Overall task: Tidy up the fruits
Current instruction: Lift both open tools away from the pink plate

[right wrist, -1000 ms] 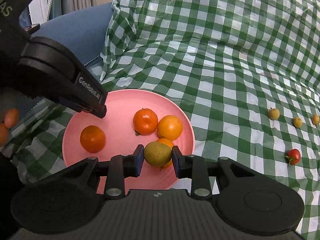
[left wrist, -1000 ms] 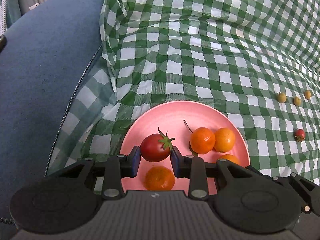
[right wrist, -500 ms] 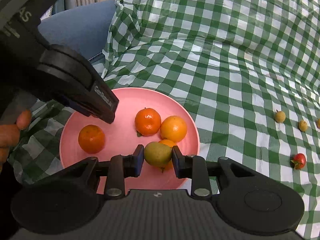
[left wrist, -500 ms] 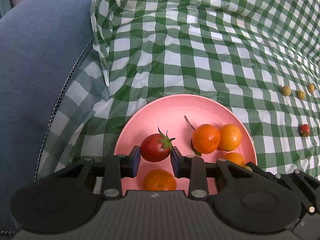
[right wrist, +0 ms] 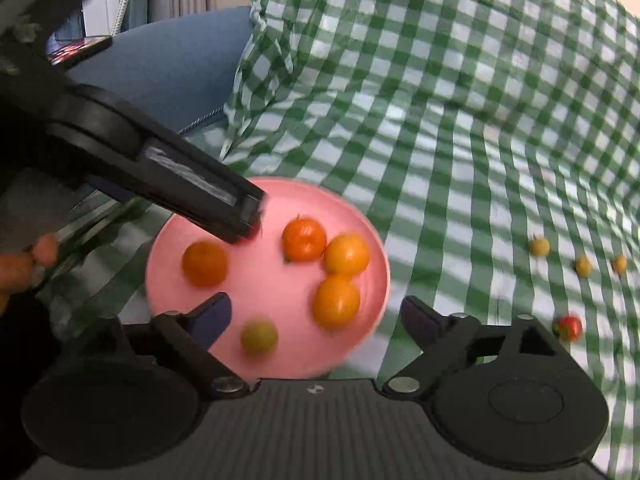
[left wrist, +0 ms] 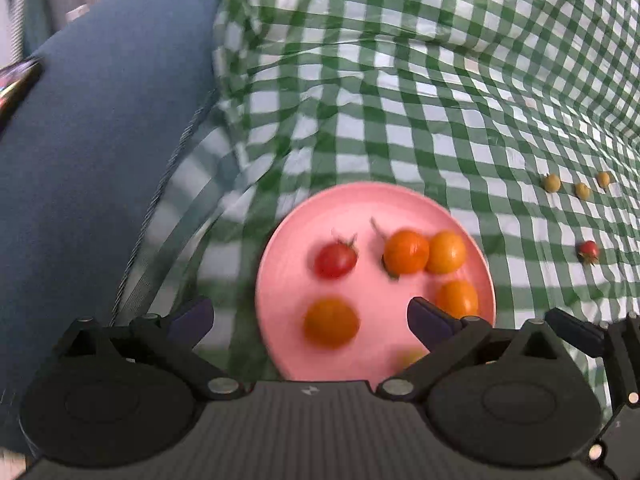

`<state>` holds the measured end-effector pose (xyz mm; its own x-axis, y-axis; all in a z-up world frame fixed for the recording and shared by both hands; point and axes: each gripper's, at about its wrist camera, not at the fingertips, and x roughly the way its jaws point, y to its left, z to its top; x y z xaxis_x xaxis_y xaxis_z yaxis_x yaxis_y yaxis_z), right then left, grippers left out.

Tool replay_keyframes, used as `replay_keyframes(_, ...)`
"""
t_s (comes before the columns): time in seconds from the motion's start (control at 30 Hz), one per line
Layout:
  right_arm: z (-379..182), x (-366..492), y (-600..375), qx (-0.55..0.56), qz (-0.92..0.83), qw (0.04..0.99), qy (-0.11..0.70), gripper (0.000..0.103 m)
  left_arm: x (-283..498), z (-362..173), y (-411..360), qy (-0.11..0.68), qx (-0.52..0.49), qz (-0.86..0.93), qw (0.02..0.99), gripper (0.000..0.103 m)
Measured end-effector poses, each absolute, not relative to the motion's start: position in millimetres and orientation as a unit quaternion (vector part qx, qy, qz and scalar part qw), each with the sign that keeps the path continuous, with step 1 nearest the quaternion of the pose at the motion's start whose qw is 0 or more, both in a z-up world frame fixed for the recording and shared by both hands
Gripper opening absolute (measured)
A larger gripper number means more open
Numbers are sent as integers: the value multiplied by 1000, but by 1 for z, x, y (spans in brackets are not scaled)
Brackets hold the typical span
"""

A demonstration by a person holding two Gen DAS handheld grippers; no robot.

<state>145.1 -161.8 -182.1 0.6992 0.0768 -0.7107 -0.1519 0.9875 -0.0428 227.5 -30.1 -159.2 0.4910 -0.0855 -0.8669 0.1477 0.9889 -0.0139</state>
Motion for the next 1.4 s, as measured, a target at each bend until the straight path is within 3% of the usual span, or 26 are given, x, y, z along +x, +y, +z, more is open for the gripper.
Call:
replay_keyframes(0.23, -162, 90, -167, 9, 36, 909, 414, 97, 150, -144, -8, 511, 17, -27, 859, 103)
replay_keyframes(0.8, -87, -26, -174, 7, -26, 951, 307, 100, 42, -84, -2, 426, 21, -17, 904, 103)
replay_keyframes(1.4, -58, -87, -177, 13, -29, 970, 242, 100, -17, -53, -8, 372, 44, -26, 927, 103)
